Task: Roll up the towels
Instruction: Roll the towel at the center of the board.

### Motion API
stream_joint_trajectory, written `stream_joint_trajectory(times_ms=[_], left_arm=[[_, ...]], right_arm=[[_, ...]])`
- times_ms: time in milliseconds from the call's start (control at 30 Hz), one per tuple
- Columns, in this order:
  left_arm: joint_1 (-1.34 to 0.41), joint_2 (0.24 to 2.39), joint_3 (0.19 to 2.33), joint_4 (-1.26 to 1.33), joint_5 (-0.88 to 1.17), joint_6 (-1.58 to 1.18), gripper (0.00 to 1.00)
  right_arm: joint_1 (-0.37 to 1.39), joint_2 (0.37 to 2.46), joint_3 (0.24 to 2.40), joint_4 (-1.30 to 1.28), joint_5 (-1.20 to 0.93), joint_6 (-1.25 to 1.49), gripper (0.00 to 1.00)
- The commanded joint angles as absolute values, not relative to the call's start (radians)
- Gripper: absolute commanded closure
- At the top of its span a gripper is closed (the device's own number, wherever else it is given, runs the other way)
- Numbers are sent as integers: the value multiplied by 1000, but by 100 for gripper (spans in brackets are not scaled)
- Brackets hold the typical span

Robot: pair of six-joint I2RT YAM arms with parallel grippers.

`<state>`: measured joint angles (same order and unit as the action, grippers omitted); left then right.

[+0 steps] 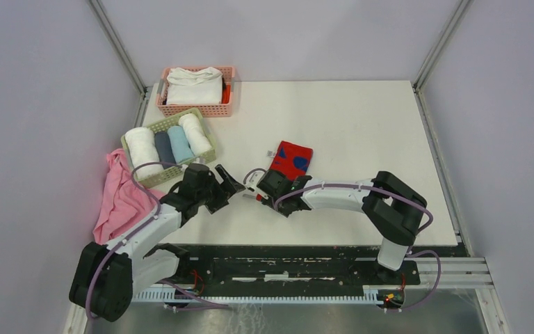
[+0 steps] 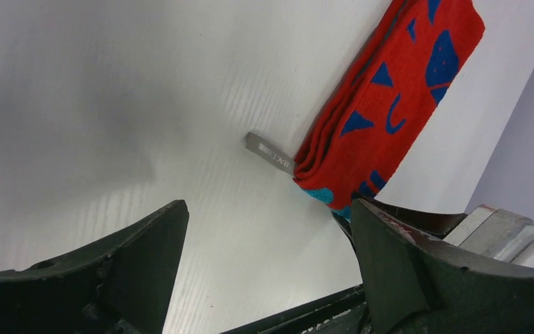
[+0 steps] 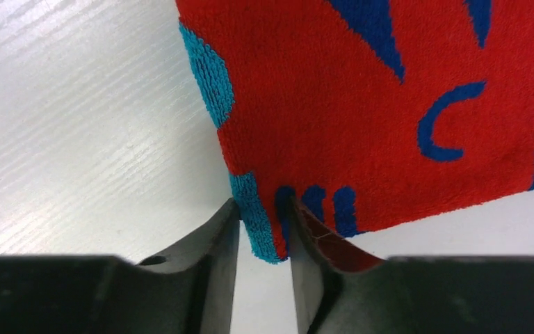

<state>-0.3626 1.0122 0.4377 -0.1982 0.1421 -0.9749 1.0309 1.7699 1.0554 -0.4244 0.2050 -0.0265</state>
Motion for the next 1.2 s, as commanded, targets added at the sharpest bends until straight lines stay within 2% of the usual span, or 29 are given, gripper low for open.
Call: stream_joint_trajectory(times_ms=[0, 167, 300, 500, 900, 967, 1067, 1167], left_arm=[[-408, 1070, 423, -76, 133, -1082, 8], [-459, 1146, 412, -16, 122, -1164, 8], [-489, 1196, 427, -3, 113, -1216, 9], [-544, 1284, 487, 17, 103, -1287, 12], [-560, 1382, 525, -38, -23, -1323, 55], [-560, 1381, 549, -96, -65, -1302, 65], [-557, 1370, 581, -172, -106, -1276, 86], [-553, 1351, 601, -230, -127, -1261, 93]], right_arm=[[1033, 1833, 1069, -439, 222, -15, 65], [1030, 1837, 1073, -412, 114, 24, 86], [1011, 1802, 1067, -346, -16, 75, 98], [967, 1781, 1062, -251, -180, 143, 100], [934, 1762, 1034, -209, -243, 175, 100], [926, 1756, 1026, -201, -268, 182, 100], [906, 1751, 1023, -181, -340, 200, 100], [883, 1762, 1032, -161, -437, 224, 100]])
